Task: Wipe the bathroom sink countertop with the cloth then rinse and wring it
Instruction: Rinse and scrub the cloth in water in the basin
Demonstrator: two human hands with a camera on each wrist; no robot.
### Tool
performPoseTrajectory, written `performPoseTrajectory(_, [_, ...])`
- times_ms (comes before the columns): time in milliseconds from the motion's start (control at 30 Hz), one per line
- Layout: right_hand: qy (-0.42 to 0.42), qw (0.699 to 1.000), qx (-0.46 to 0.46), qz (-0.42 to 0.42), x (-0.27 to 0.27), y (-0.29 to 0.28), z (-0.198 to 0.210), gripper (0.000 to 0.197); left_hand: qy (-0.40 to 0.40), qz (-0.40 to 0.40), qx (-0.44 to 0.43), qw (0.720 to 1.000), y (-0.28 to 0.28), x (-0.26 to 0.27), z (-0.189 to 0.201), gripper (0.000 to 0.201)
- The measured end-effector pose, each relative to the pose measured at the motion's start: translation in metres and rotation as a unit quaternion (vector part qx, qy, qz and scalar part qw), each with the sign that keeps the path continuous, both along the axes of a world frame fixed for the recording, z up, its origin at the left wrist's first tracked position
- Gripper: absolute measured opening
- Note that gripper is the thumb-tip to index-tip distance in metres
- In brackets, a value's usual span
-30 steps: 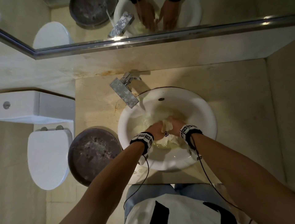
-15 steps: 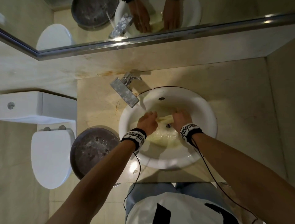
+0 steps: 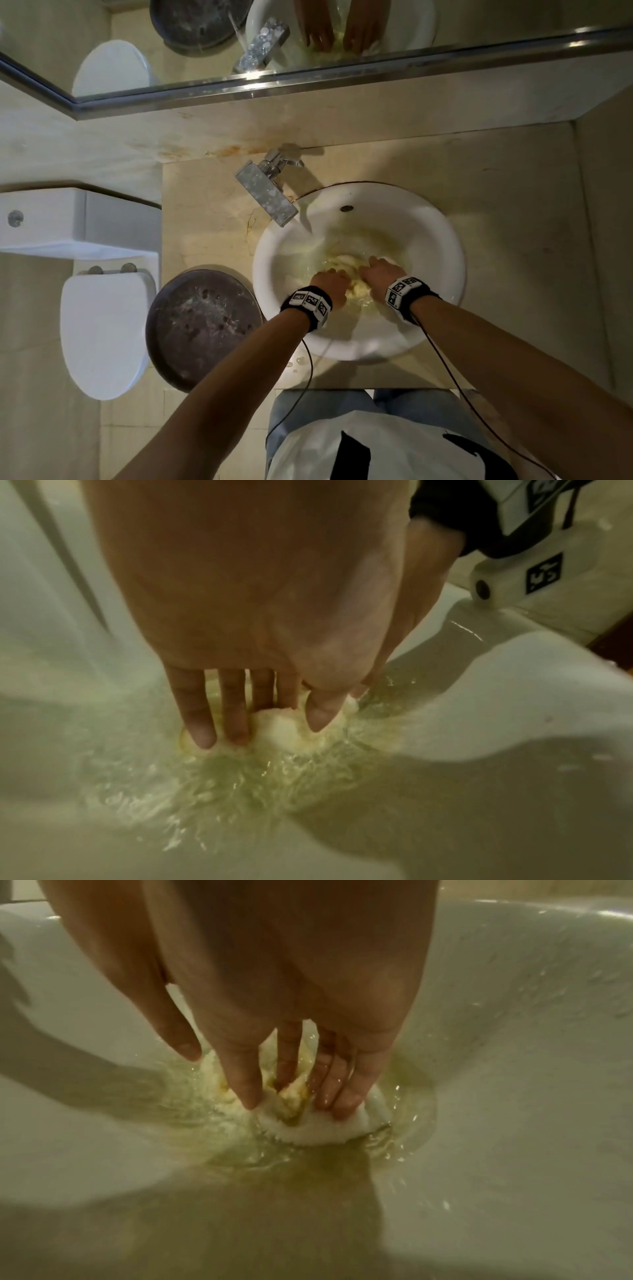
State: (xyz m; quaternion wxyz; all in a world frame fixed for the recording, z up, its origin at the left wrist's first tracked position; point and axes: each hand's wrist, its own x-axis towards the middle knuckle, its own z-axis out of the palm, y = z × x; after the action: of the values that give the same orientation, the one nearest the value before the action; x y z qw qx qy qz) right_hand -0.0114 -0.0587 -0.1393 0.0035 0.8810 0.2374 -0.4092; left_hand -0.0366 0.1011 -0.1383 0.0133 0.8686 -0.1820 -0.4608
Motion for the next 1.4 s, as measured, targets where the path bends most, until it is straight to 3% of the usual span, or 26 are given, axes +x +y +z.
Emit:
performPoseTrajectory(167, [-0.034,0.999,-0.022,-0.002,0.008,0.015,-0.006,0.055,-0.117,0.094,-0.042,0.988,-0.006,0.007,0.003,0.042])
performPoseTrajectory(267, [-0.061,0.998,-0.024,-0.016,0.012,0.02,-0.007,0.059,-0.059,0.098,-0.026,0.993,0.001,0.012,0.006,0.05])
performPoseTrajectory(333, [-0.036,0.998,-0.037,-0.026,0.014,0.019,-0.008,0.048,-0.024,0.076,-0.009,0.997,0.007,0.017,0.012,0.049])
performPoseTrajectory(467, [-0.002,0.999,-0.039,-0.023,0.023,0.018,-0.003,0.029,-0.067,0.08,-0.024,0.994,0.013,0.028,0.035,0.044])
performPoseTrajectory(567, [-0.005,0.997,-0.027,-0.066,0.03,0.021,-0.003,0.037,-0.117,0.094,-0.028,0.988,0.016,0.037,0.061,0.036])
performPoseTrajectory(667, [-0.014,0.988,0.024,-0.154,0.035,0.03,-0.006,0.04,-0.25,0.099,-0.075,0.96,0.014,0.047,0.103,0.025])
performPoseTrajectory(800, [0.034,0.984,0.068,-0.163,0.029,0.032,-0.033,0.056,-0.422,0.131,-0.137,0.886,0.026,0.074,0.157,0.021])
performPoseTrajectory(867, [0.119,0.97,0.067,-0.203,0.032,0.032,-0.029,0.052,-0.463,0.124,-0.118,0.87,0.039,0.097,0.173,0.031])
performPoseTrajectory(967, [0.174,0.962,0.047,-0.204,0.04,0.029,-0.015,0.068,-0.406,0.124,-0.055,0.904,0.057,0.131,0.175,0.054])
performPoseTrajectory(1067, [0.188,0.965,0.021,-0.181,0.04,0.015,-0.092,0.104,-0.316,0.095,0.014,0.944,0.064,0.148,0.161,0.06])
performPoseTrajectory(1100, [0.17,0.97,0.01,-0.172,0.04,0.01,-0.103,0.106,-0.305,0.088,0.026,0.948,0.064,0.148,0.157,0.059])
performPoseTrajectory(1167, [0.147,0.974,0.01,-0.173,0.042,0.005,-0.067,0.08,-0.304,0.095,0.029,0.947,0.062,0.147,0.153,0.055])
performPoseTrajectory(1233, [0.151,0.972,0.034,-0.178,0.041,0.004,0.013,0.052,-0.317,0.101,0.024,0.943,0.059,0.145,0.156,0.05])
performPoseTrajectory(1333, [0.145,0.963,0.057,-0.219,0.041,-0.004,0.043,0.016,-0.321,0.105,0.024,0.941,0.059,0.144,0.165,0.041])
performPoseTrajectory(1400, [0.133,0.957,0.077,-0.246,0.039,-0.008,0.044,0.029,-0.319,0.096,0.035,0.942,0.06,0.14,0.171,0.038])
